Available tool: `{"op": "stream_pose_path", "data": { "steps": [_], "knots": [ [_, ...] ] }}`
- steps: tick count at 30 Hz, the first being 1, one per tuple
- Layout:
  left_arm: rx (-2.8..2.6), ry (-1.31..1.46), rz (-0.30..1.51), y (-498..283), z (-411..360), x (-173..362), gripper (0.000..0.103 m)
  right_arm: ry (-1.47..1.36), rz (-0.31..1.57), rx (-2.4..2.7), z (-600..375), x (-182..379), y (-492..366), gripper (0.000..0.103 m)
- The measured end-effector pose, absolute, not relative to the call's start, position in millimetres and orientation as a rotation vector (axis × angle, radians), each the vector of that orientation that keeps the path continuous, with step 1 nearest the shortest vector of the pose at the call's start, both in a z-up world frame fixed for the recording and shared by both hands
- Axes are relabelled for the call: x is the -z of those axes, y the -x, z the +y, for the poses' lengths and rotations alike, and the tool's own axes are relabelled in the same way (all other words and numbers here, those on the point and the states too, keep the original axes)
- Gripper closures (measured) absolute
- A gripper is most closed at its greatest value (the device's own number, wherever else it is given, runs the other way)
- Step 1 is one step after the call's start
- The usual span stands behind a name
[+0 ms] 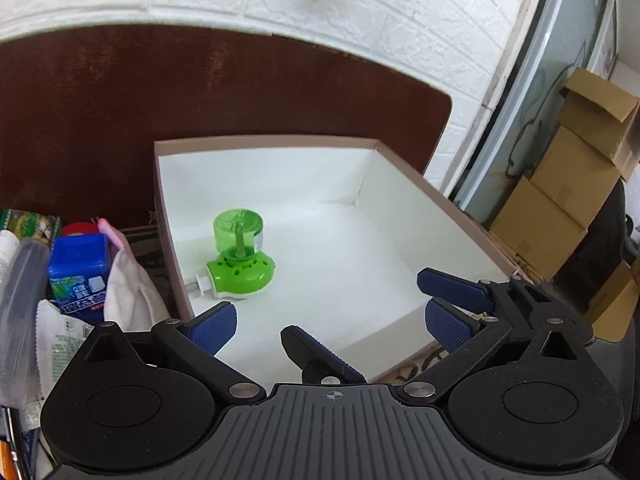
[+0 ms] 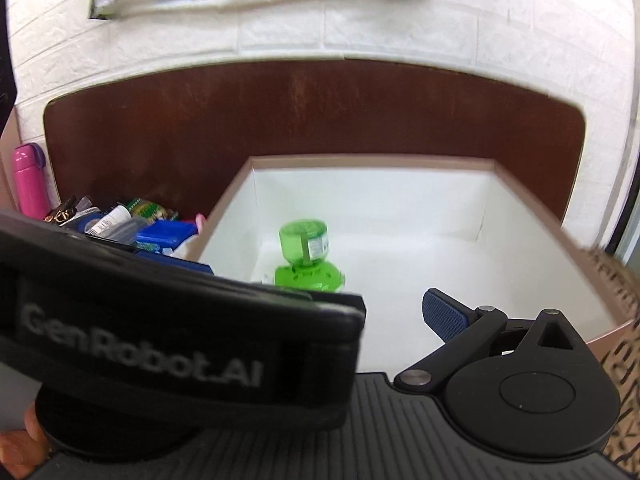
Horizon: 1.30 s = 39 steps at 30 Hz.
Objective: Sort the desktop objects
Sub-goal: 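Open the left tool to drop the repellent device into the box, then withdraw the left tool from the box toward the black marker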
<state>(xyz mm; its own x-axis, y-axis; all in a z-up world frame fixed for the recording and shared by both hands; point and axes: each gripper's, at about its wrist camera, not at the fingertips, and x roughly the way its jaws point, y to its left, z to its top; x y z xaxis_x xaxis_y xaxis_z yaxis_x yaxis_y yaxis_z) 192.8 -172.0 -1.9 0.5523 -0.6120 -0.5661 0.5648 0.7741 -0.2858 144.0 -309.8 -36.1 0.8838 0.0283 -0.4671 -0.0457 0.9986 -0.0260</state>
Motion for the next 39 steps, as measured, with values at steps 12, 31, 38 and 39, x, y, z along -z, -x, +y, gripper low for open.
{"op": "stream_pose_path", "data": {
  "steps": [12, 31, 38, 39],
  "knots": [
    [0.638, 0.053, 0.553, -109, -132, -11, 0.0, 0.044, 0.386, -0.079, -279, 26, -73, 0.0],
    [0.45, 0.02, 0.597, -18, -50, 18, 0.0, -0.026, 0.487, -0.262, -205, 60, -3, 0.0],
    [0.466, 0.056, 0.615, -8, -22, 26, 0.0, -0.051, 0.534, -0.28, -187, 66, 4, 0.0],
    [0.451, 0.044, 0.609, -5, -19, 27, 0.0, -0.051, 0.546, -0.263, -183, 67, 4, 0.0]
  ]
}}
